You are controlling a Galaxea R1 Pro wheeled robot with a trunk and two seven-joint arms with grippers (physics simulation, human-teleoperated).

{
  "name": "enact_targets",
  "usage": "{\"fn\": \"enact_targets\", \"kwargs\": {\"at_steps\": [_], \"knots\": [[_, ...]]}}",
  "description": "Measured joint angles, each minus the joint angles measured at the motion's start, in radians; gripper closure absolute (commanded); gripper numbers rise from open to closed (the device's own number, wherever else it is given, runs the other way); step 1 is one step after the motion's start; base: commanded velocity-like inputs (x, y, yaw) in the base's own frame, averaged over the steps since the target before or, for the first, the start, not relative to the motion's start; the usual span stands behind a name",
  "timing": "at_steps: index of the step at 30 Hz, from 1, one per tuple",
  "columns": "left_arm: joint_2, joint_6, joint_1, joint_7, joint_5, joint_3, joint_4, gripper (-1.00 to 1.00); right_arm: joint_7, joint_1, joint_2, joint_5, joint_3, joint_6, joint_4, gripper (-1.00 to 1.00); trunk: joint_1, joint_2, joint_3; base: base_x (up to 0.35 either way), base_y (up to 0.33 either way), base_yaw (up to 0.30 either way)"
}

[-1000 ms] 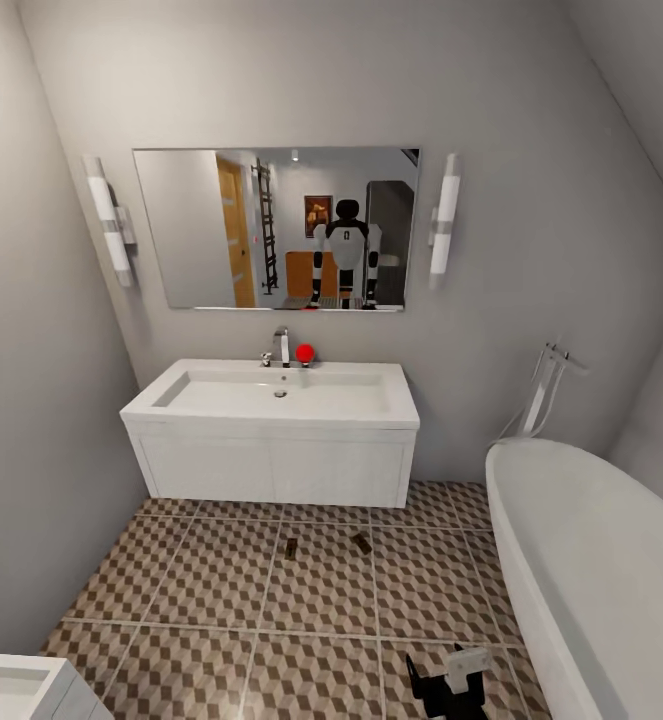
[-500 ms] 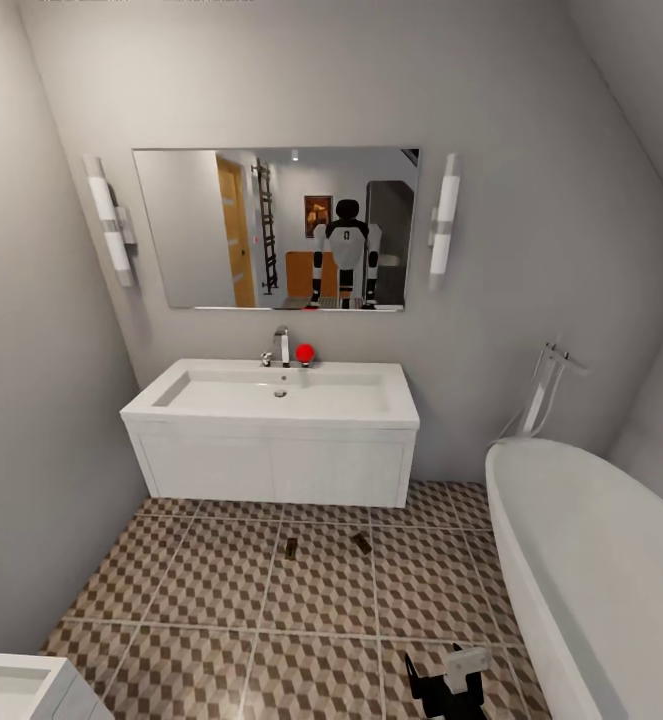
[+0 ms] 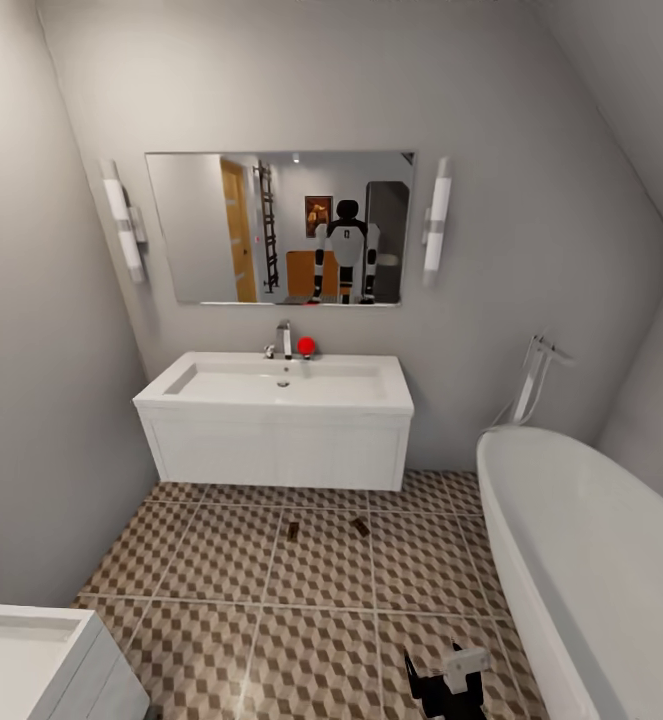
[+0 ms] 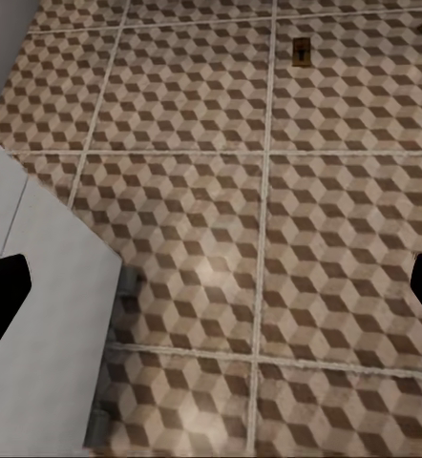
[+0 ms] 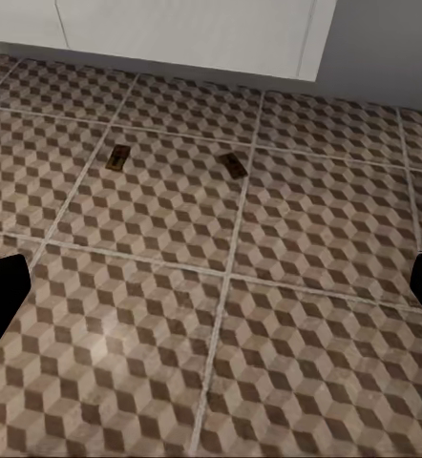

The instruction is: Take the four mousetraps from the cabinet in the bathroom and place them on the bathroom floor. Make sure all four end up on the same floor surface, and ensure that at least two of them are either under or directly next to the same bathroom sink.

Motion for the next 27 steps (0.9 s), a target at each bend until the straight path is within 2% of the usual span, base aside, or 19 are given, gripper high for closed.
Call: {"fn": "enact_targets", "kwargs": {"at_steps": [13, 27], "knots": [[0.001, 0.0, 0.0, 0.0, 0.0, 0.001, 0.0, -1.0, -0.002, 0.0, 0.0, 0.0, 0.0, 0.0, 0.0, -1.0, 0.0, 0.0, 0.0, -0.214, 0.0, 0.0], [0.004, 0.0, 0.0, 0.0, 0.0, 0.001, 0.0, -1.0, -0.001, 0.0, 0.002, 0.0, 0.0, 0.0, 0.0, -1.0, -0.001, 0.0, 0.0, -0.026, 0.0, 0.0]]}}
